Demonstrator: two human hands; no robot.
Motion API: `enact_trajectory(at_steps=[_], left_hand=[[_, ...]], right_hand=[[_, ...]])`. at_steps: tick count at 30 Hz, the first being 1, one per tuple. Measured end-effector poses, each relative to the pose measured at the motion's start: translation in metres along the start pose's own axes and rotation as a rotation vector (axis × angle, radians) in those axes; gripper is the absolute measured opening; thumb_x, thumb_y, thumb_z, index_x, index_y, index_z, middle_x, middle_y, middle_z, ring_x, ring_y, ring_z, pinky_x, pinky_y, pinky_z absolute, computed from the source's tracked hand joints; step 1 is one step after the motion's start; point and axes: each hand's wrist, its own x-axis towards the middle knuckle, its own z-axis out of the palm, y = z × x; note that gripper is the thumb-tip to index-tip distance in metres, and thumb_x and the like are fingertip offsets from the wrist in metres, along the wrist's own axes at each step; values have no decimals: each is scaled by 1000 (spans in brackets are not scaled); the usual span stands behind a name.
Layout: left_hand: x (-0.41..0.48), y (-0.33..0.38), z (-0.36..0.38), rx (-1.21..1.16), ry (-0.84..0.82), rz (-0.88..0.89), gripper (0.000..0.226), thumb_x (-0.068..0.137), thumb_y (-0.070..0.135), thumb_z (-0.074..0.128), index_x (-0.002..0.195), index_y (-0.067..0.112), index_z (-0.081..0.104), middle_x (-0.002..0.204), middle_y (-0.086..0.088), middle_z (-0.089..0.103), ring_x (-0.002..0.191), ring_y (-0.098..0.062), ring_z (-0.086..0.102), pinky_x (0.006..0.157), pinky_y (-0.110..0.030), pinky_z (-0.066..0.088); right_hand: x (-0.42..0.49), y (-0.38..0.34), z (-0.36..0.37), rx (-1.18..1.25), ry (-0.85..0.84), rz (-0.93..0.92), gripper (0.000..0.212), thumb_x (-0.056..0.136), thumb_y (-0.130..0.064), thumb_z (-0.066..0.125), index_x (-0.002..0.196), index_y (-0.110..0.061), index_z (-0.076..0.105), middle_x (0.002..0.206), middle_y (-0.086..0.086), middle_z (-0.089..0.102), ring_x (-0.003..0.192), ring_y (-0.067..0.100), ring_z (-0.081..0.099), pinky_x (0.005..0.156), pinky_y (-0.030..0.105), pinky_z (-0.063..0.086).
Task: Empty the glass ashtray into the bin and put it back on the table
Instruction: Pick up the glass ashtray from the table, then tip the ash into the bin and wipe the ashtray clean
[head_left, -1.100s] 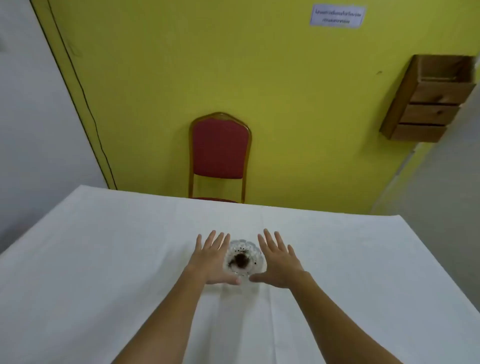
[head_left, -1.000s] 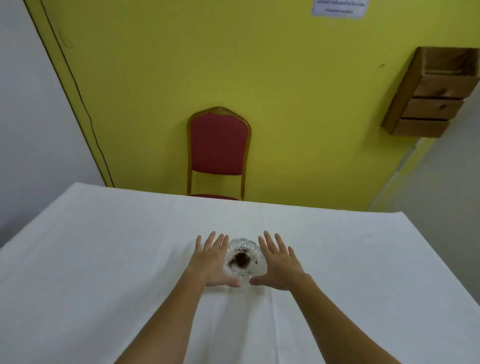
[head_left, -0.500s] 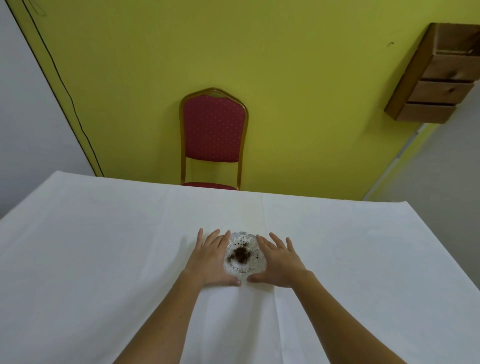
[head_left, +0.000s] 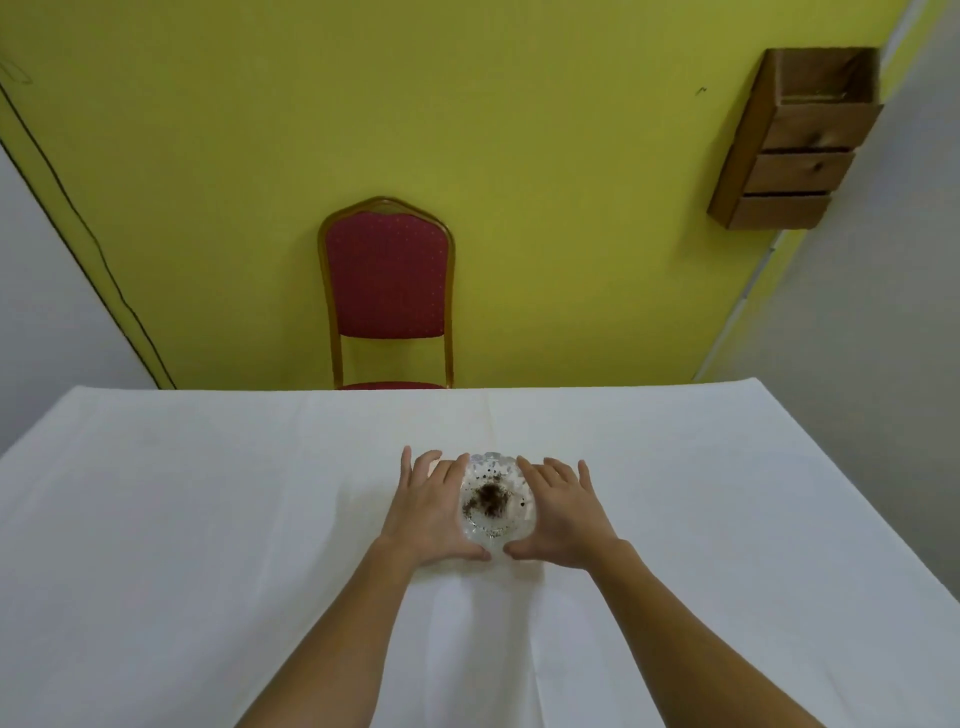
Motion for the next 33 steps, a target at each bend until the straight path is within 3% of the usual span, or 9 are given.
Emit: enact_trajectory(at_steps=[6, 17, 23, 28, 33], left_hand=[[27, 75, -37, 33, 75, 116, 131, 52, 85, 61, 153, 17, 14, 153, 1, 36, 148, -29, 7, 116, -59, -12], [63, 355, -72, 29, 220, 467, 126, 54, 80, 65, 152, 18, 15, 153, 1, 37, 149, -24, 8, 114, -61, -10], [61, 485, -47, -6, 229, 606, 126, 56, 77, 67, 153, 16, 16, 154, 0, 36, 149, -26, 9, 113, -61, -11], [54, 558, -21, -17, 171, 683, 129, 55, 79, 66, 153, 14, 13, 154, -1, 35, 149, -26, 9, 114, -61, -10], [64, 608, 5, -17, 116, 751, 128, 55, 77, 67, 152, 14, 14, 154, -4, 36, 149, -28, 11, 114, -60, -10]], right_hand=[[-40, 58, -56, -92, 145, 53, 115, 66, -68, 63, 153, -16, 8, 155, 0, 30, 149, 25, 7, 119, 55, -4], [-225, 246, -170, -210, 365, 311, 112, 65, -69, 63, 152, -18, 14, 155, -1, 32, 149, 22, 12, 117, 55, -8], [-322, 331, -180, -221, 392, 447, 113, 63, -71, 63, 151, -18, 17, 153, 1, 34, 148, 22, 16, 117, 57, -6], [-380, 383, -170, -193, 371, 532, 123, 49, -84, 39, 151, -18, 19, 153, 1, 35, 147, 23, 19, 116, 56, -7], [-408, 425, -152, -152, 337, 623, 115, 59, -76, 56, 151, -19, 18, 156, -1, 31, 147, 21, 17, 117, 55, -2]])
